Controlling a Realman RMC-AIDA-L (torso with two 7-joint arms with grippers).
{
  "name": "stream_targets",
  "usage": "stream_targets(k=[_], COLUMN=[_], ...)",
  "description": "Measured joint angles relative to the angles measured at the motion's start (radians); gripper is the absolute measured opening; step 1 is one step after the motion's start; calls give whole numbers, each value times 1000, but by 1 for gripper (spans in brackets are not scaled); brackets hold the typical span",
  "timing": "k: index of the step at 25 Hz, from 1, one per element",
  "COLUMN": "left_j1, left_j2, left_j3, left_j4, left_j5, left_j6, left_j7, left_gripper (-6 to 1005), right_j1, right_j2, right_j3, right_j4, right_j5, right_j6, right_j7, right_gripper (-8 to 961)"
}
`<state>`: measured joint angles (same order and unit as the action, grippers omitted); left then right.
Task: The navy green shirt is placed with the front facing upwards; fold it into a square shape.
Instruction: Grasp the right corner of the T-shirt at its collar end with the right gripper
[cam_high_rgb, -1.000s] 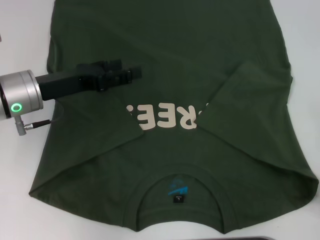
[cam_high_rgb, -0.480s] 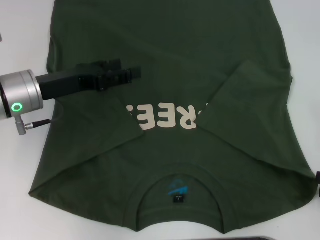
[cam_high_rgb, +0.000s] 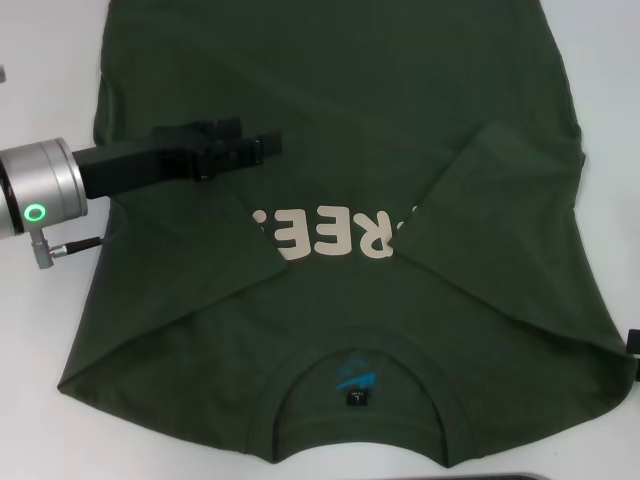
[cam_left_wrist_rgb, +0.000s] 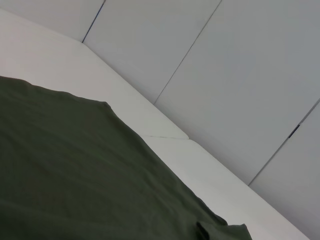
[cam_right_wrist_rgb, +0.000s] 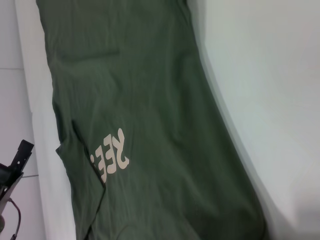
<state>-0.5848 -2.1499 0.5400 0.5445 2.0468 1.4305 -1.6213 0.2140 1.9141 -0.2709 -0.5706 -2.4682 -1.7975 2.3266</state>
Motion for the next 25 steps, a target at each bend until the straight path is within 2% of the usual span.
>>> stream_targets(k=[20, 25], left_j1=[-5, -6], left_j2=[2, 4], left_j3=[0, 0], left_j4=[3, 3], left_j5=[-6, -6], left_j6=[-12, -13], left_j7=[0, 0], left_gripper=[874, 875], right_j1=[30, 34], right_j2=[2, 2], right_j3=[-49, -68], right_j4=[3, 13], right_j5=[-2, -2], right_j6=[12, 14], right_j7=[36, 51], right_gripper=[624, 567])
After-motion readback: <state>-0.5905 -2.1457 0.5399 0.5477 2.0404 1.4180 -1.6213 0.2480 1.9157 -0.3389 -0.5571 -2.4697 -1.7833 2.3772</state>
